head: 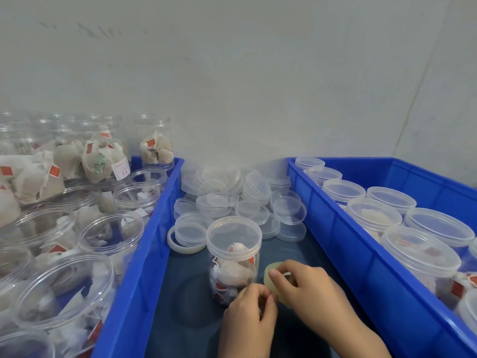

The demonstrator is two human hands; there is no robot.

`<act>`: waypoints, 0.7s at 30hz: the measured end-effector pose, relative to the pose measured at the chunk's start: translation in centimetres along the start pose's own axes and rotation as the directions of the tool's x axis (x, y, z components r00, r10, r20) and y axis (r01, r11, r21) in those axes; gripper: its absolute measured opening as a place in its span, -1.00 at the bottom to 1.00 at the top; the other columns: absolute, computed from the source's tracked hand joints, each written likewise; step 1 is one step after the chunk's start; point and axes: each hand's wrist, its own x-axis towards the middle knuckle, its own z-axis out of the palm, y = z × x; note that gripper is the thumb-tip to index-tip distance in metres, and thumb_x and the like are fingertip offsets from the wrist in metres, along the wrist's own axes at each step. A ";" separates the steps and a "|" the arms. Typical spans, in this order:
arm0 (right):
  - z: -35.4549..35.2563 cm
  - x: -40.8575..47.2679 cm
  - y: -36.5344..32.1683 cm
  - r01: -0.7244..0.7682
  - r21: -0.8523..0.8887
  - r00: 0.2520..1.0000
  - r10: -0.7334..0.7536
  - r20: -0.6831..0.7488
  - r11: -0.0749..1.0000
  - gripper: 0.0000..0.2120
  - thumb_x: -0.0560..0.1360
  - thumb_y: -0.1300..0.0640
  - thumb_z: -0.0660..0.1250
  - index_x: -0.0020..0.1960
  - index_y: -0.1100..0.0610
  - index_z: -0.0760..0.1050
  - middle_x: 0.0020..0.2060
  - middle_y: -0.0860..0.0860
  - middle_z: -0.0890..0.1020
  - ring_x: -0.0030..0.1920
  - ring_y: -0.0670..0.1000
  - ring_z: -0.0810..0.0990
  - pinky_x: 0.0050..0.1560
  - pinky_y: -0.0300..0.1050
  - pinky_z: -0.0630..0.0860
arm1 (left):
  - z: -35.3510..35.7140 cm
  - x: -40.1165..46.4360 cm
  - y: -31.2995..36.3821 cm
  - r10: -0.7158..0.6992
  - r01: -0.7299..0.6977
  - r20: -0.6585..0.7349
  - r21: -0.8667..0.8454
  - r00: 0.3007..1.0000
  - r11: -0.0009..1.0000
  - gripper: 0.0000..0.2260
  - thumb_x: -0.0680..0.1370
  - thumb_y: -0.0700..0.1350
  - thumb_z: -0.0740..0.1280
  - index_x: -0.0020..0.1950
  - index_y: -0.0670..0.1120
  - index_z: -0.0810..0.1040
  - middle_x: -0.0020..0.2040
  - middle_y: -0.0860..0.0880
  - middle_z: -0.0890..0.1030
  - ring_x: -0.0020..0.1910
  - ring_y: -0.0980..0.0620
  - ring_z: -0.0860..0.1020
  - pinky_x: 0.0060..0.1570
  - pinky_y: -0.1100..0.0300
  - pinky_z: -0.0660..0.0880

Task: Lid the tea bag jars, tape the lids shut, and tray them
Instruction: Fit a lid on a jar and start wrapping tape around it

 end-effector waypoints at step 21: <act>0.3 -0.1 -0.2 -0.017 0.026 0.999 0.018 -0.030 1.000 -0.81 0.54 -0.17 0.14 -0.04 -0.16 0.50 -0.32 -0.20 0.55 -0.26 -0.23 0.51 -0.32 -0.37 0.38 | 0.4 0.6 -0.4 0.411 -0.390 -0.309 0.129 0.858 0.912 -0.90 0.17 -0.16 0.49 -0.40 0.02 0.63 -0.51 0.15 0.52 -0.59 0.19 0.43 -0.58 0.34 0.39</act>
